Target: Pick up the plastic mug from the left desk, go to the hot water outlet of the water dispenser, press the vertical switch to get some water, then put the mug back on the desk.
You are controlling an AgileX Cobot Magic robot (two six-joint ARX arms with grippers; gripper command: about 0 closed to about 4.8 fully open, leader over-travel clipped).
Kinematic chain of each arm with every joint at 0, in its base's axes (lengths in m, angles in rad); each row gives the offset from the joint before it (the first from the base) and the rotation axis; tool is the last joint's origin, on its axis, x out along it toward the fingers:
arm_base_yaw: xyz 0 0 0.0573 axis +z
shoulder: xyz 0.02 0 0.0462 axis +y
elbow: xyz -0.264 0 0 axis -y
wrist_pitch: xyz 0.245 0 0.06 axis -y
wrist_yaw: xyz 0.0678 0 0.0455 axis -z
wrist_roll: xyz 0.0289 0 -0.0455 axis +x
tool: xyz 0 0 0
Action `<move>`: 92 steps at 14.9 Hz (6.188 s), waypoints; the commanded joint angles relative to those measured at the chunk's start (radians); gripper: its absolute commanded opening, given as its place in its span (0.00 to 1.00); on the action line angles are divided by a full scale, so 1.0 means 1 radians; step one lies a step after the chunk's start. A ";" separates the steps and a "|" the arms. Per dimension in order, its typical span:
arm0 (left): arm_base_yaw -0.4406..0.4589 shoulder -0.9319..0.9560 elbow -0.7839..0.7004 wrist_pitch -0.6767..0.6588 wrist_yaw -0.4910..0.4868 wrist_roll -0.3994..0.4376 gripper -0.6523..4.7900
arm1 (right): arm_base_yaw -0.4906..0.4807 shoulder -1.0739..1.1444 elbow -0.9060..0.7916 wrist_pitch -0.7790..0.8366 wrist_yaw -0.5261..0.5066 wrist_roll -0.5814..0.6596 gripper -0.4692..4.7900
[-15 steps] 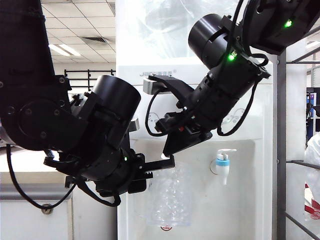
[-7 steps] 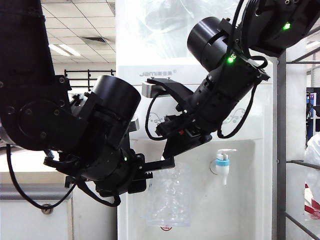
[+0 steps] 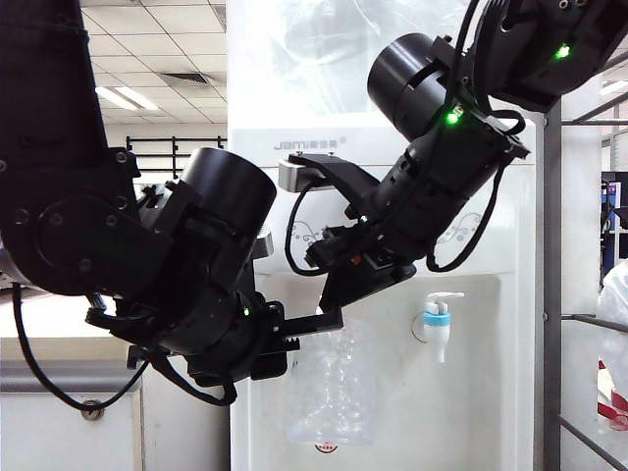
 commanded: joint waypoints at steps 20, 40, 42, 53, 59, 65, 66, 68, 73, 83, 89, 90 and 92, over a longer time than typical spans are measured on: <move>-0.002 -0.006 0.002 0.022 0.000 0.000 0.11 | -0.003 0.010 -0.005 -0.042 0.016 0.000 0.08; -0.002 -0.006 0.002 0.022 0.000 0.000 0.11 | -0.003 -0.001 -0.004 -0.027 0.053 -0.012 0.08; -0.002 -0.006 0.002 0.022 0.001 0.000 0.11 | -0.003 -0.050 -0.005 -0.027 0.053 -0.006 0.08; -0.002 -0.006 0.002 0.022 0.000 0.000 0.11 | 0.004 -0.662 -0.007 -0.306 0.056 0.188 0.08; -0.002 -0.006 0.002 0.023 0.000 -0.001 0.11 | 0.003 -0.918 -0.008 -0.494 0.101 0.196 0.08; -0.002 -0.006 0.002 0.029 0.012 -0.006 0.11 | 0.001 -0.997 -0.035 -0.614 0.097 0.198 0.08; -0.002 -0.006 0.002 0.023 0.012 -0.006 0.11 | 0.001 -0.999 -0.035 -0.636 0.097 0.198 0.08; -0.002 -0.006 0.002 0.021 0.035 -0.006 0.11 | 0.001 -1.004 -0.035 -0.640 0.098 0.197 0.08; 0.000 -0.007 0.002 0.030 0.023 -0.011 0.11 | 0.001 -1.004 -0.036 -0.626 0.098 0.185 0.08; -0.002 -0.007 0.001 -0.007 0.030 0.068 0.11 | 0.001 -1.004 -0.036 -0.626 0.099 0.185 0.08; -0.060 -0.017 -0.090 0.076 0.068 0.046 0.11 | 0.001 -1.004 -0.036 -0.578 0.101 0.185 0.08; -0.069 -0.027 -0.113 0.115 0.069 0.049 0.11 | 0.001 -1.004 -0.036 -0.575 0.102 0.185 0.08; -0.082 -0.058 -0.148 0.141 0.071 0.049 0.11 | 0.001 -1.004 -0.036 -0.574 0.101 0.185 0.08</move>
